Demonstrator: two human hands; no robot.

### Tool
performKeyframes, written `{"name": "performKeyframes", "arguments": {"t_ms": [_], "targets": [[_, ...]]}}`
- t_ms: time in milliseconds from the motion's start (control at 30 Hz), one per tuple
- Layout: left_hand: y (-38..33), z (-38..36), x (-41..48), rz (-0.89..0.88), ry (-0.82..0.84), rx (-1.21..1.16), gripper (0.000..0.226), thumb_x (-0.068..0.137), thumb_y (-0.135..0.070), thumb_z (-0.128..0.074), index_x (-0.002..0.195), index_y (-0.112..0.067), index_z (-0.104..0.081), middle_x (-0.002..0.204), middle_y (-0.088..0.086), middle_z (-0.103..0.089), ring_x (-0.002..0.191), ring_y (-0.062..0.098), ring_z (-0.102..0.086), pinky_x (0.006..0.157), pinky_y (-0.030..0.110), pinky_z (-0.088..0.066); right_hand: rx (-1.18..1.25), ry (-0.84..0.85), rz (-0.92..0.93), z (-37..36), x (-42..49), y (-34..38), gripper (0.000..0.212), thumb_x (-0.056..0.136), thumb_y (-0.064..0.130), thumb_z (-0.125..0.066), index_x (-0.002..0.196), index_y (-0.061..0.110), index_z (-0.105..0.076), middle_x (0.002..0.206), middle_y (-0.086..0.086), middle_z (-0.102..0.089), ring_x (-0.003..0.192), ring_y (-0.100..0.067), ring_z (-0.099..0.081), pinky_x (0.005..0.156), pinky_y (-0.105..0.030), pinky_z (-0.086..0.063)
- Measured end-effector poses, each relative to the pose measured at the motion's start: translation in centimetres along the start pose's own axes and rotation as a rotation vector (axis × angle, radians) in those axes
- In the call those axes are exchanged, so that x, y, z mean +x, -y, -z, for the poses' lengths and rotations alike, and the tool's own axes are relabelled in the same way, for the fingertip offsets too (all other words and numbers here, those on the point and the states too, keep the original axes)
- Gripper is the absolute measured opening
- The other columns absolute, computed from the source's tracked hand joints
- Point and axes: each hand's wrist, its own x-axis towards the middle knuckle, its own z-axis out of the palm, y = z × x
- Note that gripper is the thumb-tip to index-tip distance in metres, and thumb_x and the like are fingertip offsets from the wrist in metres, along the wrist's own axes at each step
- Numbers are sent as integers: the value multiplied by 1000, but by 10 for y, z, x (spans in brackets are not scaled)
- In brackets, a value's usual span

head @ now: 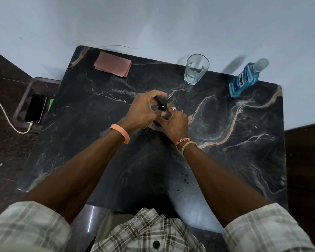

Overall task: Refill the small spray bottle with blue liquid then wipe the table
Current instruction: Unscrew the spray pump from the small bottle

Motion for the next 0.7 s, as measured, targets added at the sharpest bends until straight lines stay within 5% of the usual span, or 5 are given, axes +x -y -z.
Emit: {"name": "performKeyframes", "arguments": {"t_ms": [167,267,400,533,700], "targets": [[-1,3,1,8,47,-43,79,62,-20,-88,134,-25,-55,116,-12,-64,104,-7,-61,92,13,-50,-41,29,9,0,2,-3,41,85,49,-66,116,23,-66,79,-8,-69,74,-28,-67,64,-34,-50],[-2,2,3,-31,33,36,59,65,-16,-87,119,-25,-65,113,-12,-69,103,1,-65,93,25,-54,-45,33,-40,-1,3,-3,47,83,51,-69,118,21,-68,79,-11,-71,77,-28,-68,66,-35,-51],[-3,3,4,-22,-2,58,55,62,-24,-91,112,-28,-67,103,-19,-65,95,-6,-63,87,14,-53,-52,37,-22,-2,2,-4,52,83,52,-70,125,22,-64,85,-12,-72,81,-30,-68,68,-39,-55],[-3,4,4,-70,88,99,44,66,-18,-87,107,-21,-72,106,-12,-68,100,1,-64,89,19,-54,-8,0,9,0,1,-4,55,84,54,-67,128,21,-64,79,-15,-70,73,-31,-66,63,-35,-49],[-9,5,4,-74,-5,120,29,67,-29,-87,90,-26,-70,87,-12,-70,83,4,-66,75,26,-57,-23,36,-29,1,3,-2,37,80,49,-72,101,19,-72,78,-10,-72,72,-30,-68,62,-36,-53]]}}
